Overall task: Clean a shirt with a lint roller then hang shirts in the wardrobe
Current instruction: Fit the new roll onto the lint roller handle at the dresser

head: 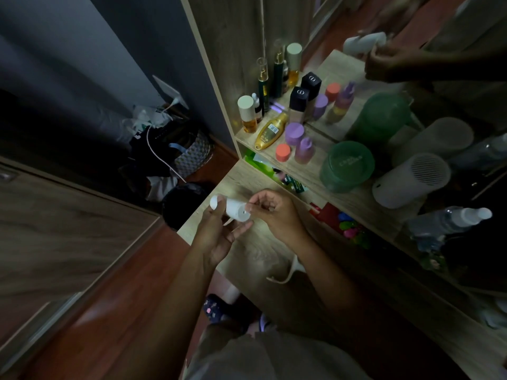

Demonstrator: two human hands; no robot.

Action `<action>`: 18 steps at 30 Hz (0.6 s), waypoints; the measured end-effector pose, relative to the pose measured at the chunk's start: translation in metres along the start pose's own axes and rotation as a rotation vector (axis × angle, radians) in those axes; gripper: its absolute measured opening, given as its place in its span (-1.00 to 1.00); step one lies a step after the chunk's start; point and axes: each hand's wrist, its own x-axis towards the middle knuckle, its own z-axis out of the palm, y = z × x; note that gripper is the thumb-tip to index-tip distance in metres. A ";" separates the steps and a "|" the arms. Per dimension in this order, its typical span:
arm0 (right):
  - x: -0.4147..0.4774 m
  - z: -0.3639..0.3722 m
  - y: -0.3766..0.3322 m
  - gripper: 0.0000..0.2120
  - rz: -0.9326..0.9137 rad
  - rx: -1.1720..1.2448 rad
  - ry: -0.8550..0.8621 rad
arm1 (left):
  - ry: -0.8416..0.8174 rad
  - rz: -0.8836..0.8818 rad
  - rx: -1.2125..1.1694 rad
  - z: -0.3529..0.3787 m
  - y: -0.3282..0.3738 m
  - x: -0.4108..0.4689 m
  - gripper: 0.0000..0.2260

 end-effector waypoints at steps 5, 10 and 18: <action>-0.002 -0.008 0.002 -0.85 -0.004 -0.008 0.008 | -0.019 -0.014 -0.032 0.001 -0.001 -0.003 -0.55; -0.003 -0.012 0.008 -0.89 -0.007 -0.019 -0.001 | -0.008 0.012 -0.038 0.005 -0.003 -0.002 -0.56; -0.017 -0.036 0.062 -0.91 0.159 -0.433 0.133 | -0.016 0.100 -0.011 0.009 0.002 -0.003 -0.55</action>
